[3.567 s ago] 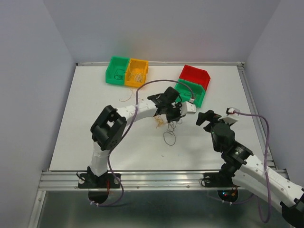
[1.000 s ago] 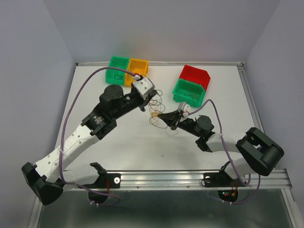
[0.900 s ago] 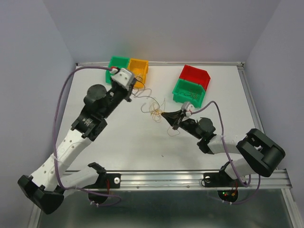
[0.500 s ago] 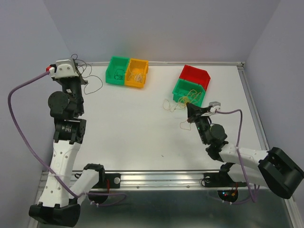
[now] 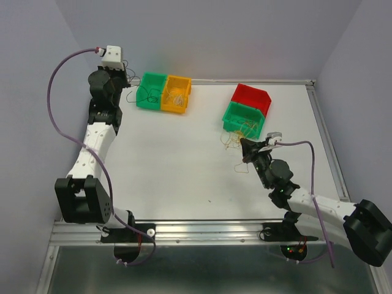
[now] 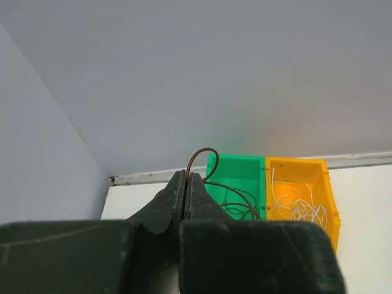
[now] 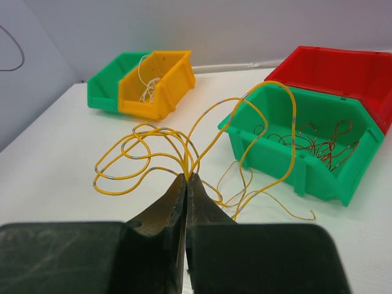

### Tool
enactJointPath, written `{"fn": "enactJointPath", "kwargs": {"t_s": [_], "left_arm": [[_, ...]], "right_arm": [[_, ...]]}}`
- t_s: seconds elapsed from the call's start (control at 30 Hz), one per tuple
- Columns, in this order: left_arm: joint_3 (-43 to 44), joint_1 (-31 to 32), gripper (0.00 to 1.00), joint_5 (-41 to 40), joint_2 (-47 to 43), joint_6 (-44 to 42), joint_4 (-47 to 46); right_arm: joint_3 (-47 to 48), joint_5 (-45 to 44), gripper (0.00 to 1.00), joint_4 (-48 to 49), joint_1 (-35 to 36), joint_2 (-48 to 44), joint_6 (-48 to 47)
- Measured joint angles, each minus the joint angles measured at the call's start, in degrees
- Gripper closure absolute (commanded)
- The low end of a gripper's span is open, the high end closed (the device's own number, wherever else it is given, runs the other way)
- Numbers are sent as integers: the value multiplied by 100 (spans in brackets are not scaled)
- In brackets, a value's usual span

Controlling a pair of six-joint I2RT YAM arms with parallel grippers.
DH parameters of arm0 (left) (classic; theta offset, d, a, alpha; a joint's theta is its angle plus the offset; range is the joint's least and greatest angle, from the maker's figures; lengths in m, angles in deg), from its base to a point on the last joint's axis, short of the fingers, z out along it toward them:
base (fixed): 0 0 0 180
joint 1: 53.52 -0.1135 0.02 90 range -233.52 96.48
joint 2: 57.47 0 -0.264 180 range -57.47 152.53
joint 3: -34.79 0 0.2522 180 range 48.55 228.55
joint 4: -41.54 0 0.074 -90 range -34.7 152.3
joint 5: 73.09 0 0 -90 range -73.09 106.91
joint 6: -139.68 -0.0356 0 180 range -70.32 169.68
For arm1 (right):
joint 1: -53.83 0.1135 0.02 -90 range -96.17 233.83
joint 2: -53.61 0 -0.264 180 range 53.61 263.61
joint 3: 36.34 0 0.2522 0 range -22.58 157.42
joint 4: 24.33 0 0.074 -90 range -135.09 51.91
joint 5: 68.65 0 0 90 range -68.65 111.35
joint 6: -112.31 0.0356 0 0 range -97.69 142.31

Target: Untangle the cables

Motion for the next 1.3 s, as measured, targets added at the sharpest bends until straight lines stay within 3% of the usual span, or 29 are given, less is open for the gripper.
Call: {"fn": "enactJointPath", "kwargs": {"t_s": [0.33, 0.57, 1.0, 1.3], "left_arm": [[2267, -13, 100, 269, 3001, 164, -632], [3187, -9, 100, 63, 4660, 122, -608], [3316, 518, 100, -1172, 5519, -1113, -586], [3281, 789, 100, -1283, 5523, -1235, -522]], "right_arm": [[2, 293, 100, -188, 0, 155, 103], [4, 387, 99, -221, 0, 201, 160], [4, 439, 99, -221, 0, 203, 245], [4, 446, 99, -229, 0, 282, 273]]}}
